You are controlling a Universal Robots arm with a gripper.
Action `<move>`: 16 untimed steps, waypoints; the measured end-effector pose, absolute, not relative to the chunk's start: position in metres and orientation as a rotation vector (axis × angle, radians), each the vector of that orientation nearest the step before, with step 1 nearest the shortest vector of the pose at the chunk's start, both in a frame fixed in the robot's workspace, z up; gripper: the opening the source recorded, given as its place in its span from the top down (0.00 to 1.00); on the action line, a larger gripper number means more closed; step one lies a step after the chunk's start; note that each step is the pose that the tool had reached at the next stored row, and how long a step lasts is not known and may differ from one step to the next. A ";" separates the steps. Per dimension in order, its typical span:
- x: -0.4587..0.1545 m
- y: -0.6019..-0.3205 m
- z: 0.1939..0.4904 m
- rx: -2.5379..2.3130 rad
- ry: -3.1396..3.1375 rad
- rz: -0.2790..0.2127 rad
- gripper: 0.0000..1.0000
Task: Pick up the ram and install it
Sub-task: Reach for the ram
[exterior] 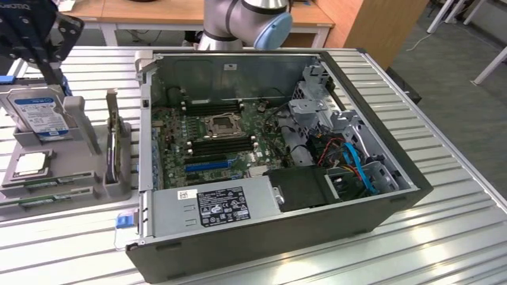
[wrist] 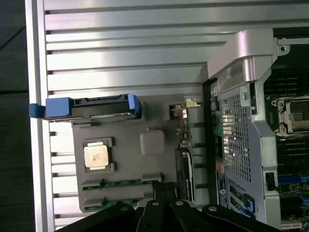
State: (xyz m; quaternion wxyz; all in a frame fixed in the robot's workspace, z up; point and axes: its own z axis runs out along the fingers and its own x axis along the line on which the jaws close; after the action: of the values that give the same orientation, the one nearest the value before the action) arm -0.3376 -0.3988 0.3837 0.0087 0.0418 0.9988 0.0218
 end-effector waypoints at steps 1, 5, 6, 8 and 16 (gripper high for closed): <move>-0.341 -0.399 0.383 0.131 3.121 0.068 0.90; -0.355 -0.399 0.383 0.131 3.122 0.068 0.90; -0.359 -0.399 0.383 0.132 3.122 0.068 0.90; -0.365 -0.399 0.383 0.132 3.123 0.068 0.90; -0.374 -0.399 0.382 0.132 3.123 0.068 0.90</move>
State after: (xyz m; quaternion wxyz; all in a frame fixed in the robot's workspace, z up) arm -0.3735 -0.3987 0.3824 0.0075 0.0423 0.9988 0.0218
